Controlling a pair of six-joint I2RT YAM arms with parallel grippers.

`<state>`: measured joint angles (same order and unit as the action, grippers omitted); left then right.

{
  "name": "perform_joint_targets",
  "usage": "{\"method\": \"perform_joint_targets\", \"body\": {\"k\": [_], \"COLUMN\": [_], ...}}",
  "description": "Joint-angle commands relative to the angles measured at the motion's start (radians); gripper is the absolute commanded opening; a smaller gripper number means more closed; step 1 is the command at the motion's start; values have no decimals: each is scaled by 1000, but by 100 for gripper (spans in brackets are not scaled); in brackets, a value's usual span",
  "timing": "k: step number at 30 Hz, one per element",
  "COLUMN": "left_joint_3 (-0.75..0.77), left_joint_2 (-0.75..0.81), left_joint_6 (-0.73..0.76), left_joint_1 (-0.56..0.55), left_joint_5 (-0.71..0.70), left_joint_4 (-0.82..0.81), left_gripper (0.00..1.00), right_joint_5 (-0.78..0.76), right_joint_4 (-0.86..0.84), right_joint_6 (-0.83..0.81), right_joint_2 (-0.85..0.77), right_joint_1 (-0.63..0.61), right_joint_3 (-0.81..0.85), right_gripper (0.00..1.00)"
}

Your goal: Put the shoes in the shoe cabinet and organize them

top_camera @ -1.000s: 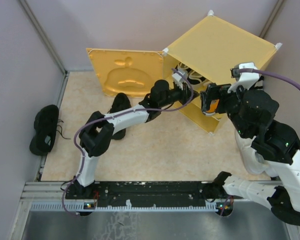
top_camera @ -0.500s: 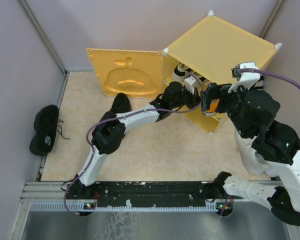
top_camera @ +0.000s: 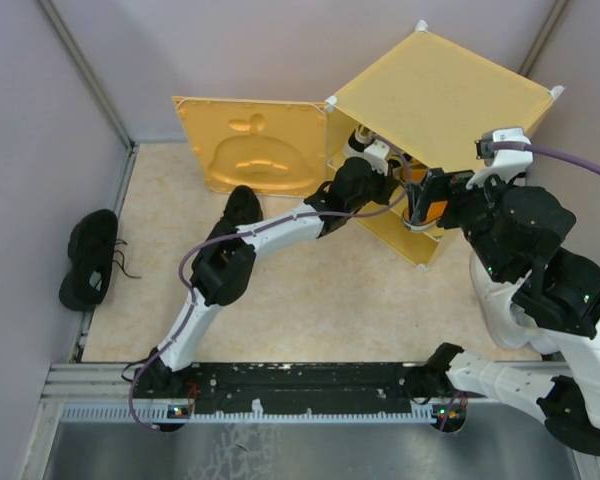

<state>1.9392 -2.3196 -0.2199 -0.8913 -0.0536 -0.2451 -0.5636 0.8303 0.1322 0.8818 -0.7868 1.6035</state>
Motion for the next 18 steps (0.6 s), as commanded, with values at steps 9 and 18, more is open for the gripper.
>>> {"method": "perform_joint_targets", "body": {"k": [9,18], "left_joint_3": [-165,-435], "left_joint_2": [113,363], "left_joint_6": [30,97], "left_joint_1": [41,40], "left_joint_5": [73,263], "left_joint_4": [-93,-94], "left_gripper": [40,49], "right_joint_5": [23,26], "right_joint_4": [-50,-59], "right_joint_6": [-4,-6], "right_joint_2": [5,1], "right_joint_1": [7,7], "right_joint_3": [-6,-14], "right_gripper": [98,98]}}
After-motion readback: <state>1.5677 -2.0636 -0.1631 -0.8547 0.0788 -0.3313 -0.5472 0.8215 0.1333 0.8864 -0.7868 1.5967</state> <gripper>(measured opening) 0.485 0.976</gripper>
